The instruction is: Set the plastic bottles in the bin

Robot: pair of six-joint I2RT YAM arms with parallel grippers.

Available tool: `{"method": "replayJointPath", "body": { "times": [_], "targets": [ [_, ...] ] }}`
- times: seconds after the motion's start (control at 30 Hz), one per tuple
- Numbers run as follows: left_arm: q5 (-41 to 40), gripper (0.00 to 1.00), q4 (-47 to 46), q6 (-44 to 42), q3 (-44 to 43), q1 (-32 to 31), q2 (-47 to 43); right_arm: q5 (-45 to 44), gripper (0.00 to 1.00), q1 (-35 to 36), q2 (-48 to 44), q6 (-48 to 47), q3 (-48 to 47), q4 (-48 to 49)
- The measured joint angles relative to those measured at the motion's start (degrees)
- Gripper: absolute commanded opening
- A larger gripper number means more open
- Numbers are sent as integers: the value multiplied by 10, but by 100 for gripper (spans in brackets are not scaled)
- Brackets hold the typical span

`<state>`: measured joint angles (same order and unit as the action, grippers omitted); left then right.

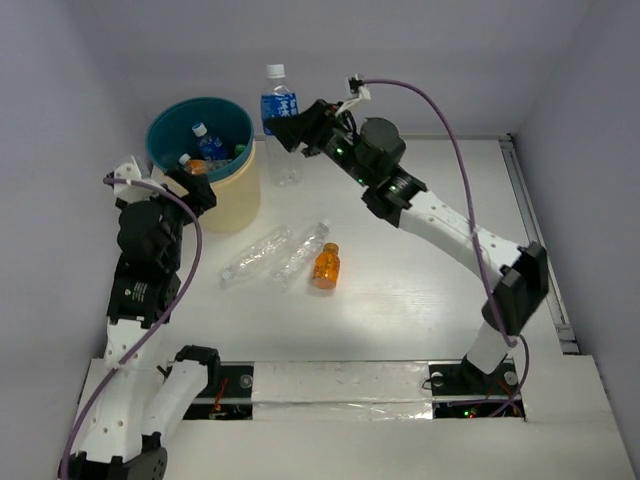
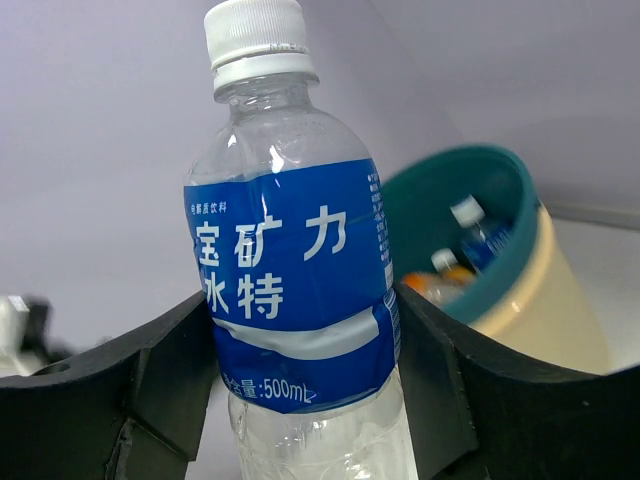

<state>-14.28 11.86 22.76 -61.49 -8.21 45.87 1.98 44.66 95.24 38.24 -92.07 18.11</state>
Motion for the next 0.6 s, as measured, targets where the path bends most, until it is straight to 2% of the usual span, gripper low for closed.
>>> {"method": "replayJointPath", "body": {
  "times": [0.13,0.27,0.43,0.6],
  "targets": [
    [35,81,27,10,90,0,-53,2,61,0,105,27,-116,38],
    [71,84,61,27,173,0,-85,-3,62,1,226,41,-278,48],
    [122,87,73,59,232,0,-105,-43,65,11,399,33,-548,14],
    [149,88,72,78,235,1,-115,-85,70,21,449,33,-579,17]
  ]
}}
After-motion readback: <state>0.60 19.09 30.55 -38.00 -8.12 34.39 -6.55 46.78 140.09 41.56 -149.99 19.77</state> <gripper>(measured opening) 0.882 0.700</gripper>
